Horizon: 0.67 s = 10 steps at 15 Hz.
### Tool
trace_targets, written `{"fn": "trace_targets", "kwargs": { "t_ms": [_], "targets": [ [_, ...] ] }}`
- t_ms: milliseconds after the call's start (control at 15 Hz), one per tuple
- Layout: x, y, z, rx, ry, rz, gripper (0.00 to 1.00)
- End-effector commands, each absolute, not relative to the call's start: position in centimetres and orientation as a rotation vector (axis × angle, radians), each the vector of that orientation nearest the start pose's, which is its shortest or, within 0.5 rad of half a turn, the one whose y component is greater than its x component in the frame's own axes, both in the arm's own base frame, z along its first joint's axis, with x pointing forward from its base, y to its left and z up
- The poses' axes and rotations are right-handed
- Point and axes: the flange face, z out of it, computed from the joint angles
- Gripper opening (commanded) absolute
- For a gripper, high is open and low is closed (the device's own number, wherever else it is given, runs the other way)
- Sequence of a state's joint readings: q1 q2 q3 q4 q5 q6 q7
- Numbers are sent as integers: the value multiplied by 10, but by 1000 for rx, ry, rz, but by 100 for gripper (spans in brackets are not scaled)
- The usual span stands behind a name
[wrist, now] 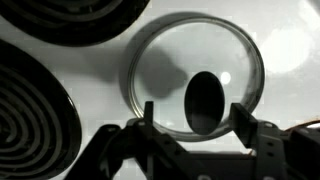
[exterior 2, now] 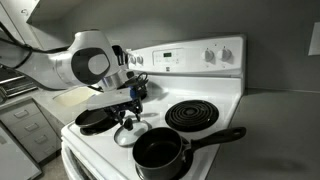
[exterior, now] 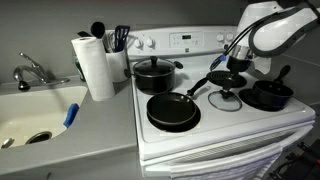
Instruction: Take the lid off the pot on the right and put it on the stovetop
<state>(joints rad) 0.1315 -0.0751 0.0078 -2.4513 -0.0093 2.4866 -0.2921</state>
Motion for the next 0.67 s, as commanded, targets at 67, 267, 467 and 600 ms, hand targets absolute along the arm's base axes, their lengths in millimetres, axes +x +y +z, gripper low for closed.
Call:
{"fn": "trace_targets", "kwargs": {
  "t_ms": [67, 267, 467, 600],
  "targets": [
    [471, 49, 400, -3067, -658, -230, 100],
    [467, 41, 430, -3064, -620, -259, 100],
    [462, 47, 446, -3040, -594, -277, 100],
    [460, 52, 450, -3026, -585, -296, 100]
  ]
}}
